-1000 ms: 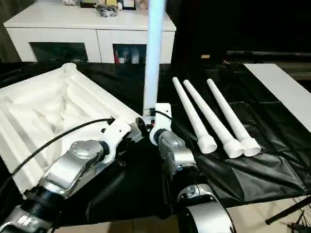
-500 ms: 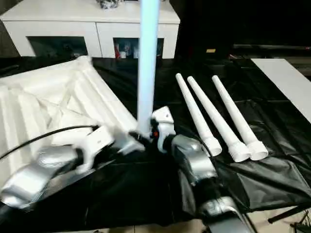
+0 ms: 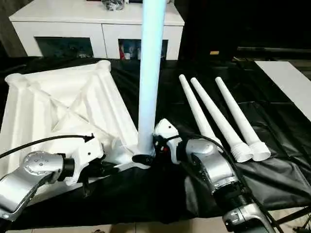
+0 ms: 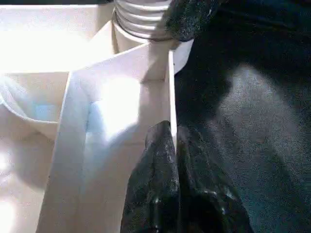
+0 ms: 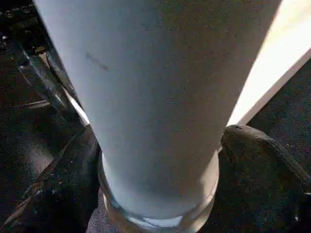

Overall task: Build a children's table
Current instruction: Rotate leg to tighten

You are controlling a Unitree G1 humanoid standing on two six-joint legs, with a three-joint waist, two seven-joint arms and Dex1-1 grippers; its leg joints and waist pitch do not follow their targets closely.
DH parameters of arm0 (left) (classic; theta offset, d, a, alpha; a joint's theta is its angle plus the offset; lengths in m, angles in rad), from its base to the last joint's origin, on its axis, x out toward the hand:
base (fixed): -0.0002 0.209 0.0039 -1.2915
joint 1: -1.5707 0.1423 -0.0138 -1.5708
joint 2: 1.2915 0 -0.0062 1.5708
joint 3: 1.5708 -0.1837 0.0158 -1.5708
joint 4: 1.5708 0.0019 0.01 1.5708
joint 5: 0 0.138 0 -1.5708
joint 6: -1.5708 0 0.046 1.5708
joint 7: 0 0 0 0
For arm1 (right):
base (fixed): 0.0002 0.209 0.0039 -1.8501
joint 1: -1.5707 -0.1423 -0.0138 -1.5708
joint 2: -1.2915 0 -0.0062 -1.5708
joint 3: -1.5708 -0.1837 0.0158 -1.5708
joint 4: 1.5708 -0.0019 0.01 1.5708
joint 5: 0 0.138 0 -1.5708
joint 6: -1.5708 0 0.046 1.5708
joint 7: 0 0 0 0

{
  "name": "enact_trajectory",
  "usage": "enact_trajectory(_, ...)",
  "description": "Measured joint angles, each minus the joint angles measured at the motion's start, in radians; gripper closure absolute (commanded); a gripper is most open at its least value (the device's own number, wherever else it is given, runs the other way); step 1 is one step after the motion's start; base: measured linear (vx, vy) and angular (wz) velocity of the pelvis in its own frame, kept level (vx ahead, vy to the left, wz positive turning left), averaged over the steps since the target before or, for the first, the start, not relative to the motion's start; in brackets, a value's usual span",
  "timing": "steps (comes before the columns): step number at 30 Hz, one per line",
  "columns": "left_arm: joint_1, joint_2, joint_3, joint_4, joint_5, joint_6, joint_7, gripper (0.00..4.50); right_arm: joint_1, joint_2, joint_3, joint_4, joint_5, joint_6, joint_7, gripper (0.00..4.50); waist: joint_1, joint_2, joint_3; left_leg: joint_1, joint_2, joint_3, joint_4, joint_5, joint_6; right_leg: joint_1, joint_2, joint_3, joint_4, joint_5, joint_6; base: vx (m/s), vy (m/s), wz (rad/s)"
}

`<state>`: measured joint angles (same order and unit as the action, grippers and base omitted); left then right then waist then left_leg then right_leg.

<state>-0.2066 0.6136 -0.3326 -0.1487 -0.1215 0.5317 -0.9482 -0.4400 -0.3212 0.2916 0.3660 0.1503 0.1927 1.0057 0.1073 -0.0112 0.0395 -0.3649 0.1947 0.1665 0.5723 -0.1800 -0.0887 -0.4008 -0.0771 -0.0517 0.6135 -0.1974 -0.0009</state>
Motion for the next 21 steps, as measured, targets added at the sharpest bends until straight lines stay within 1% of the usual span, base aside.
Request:
enact_trajectory(2,0.001,0.000,0.000,-0.001,-0.001,0.000,-0.001,4.50,0.000,0.000,0.000,0.003,0.003,0.000,0.003,0.56,0.000,0.000,0.000,0.000,0.000,0.000,0.001,0.000,0.000,0.000,0.000,0.000,0.000,0.000,0.000,0.000,0.000,0.00)
enact_trajectory(4,0.001,0.000,0.000,-0.001,-0.001,0.000,-0.002,4.50,0.000,0.001,-0.001,0.008,0.007,0.001,0.005,0.81,0.000,0.000,0.000,0.000,0.000,0.000,0.002,0.000,0.000,0.000,0.000,0.000,0.000,0.000,0.000,0.000,0.000,0.00)
enact_trajectory(6,0.001,0.000,0.002,-0.001,-0.001,0.000,-0.002,4.50,0.000,0.009,-0.001,0.012,0.015,0.008,0.008,0.89,-0.001,0.000,0.000,-0.001,0.000,0.000,0.002,0.000,0.000,0.000,0.000,0.000,0.000,0.000,0.000,0.000,0.000,0.00)
enact_trajectory(9,0.003,0.001,0.003,0.000,-0.001,0.000,-0.001,4.50,0.000,0.014,-0.002,0.012,0.019,0.020,0.009,1.24,-0.002,0.000,0.000,0.000,0.001,0.000,0.003,0.000,0.000,0.000,0.000,0.000,0.002,0.000,0.000,0.000,0.000,0.00)
enact_trajectory(11,0.004,0.001,0.005,0.000,-0.001,0.000,0.000,4.50,0.001,0.017,-0.002,0.012,0.022,0.024,0.014,1.33,-0.003,0.000,0.000,0.000,0.001,0.000,0.004,0.000,0.000,0.000,0.000,0.000,0.002,0.000,0.000,0.000,0.000,0.00)
enact_trajectory(14,0.005,0.002,0.005,0.000,-0.001,0.000,0.000,4.50,0.002,0.019,-0.002,0.014,0.023,0.024,0.013,1.63,-0.004,0.000,0.000,0.000,0.001,0.000,0.004,0.000,0.000,0.000,0.000,0.000,0.002,0.000,0.000,0.000,0.000,0.00)
enact_trajectory(16,0.007,0.003,0.009,0.000,-0.001,0.002,0.001,4.50,0.002,0.031,-0.005,0.022,0.026,0.029,-0.004,1.66,-0.006,-0.001,-0.001,0.000,0.001,0.000,0.004,0.000,0.000,0.000,0.000,0.000,0.002,0.000,0.000,0.000,0.000,0.00)
enact_trajectory(17,0.007,0.002,0.012,0.003,0.000,0.003,0.004,4.50,0.002,0.042,-0.009,0.029,0.026,0.033,-0.022,1.73,-0.007,-0.001,-0.001,0.001,0.001,0.000,0.004,0.000,0.000,0.001,0.000,0.000,0.003,0.000,0.000,0.000,0.000,0.00)
enact_trajectory(19,0.001,-0.012,0.022,0.020,0.007,0.010,0.026,4.50,-0.003,0.081,-0.024,0.052,0.024,0.042,-0.095,1.76,-0.018,-0.002,-0.001,0.001,0.001,0.000,0.004,0.000,0.000,0.002,0.001,0.002,0.004,0.001,-0.002,0.000,0.000,0.00)
enact_trajectory(20,-0.010,-0.033,0.023,0.036,0.015,0.016,0.052,4.50,-0.009,0.108,-0.041,0.074,0.023,0.050,-0.149,1.76,-0.021,-0.002,-0.001,0.001,0.001,0.000,0.004,0.000,0.000,0.003,0.001,0.002,0.004,0.002,-0.003,0.000,0.000,0.00)
enact_trajectory(21,-0.037,-0.071,0.024,0.072,0.037,0.030,0.095,4.50,-0.033,0.152,-0.070,0.110,0.016,0.065,-0.243,1.76,-0.024,-0.002,-0.001,0.005,0.001,0.001,0.005,0.000,0.000,0.003,0.002,0.004,0.005,0.003,-0.001,0.000,0.000,0.00)
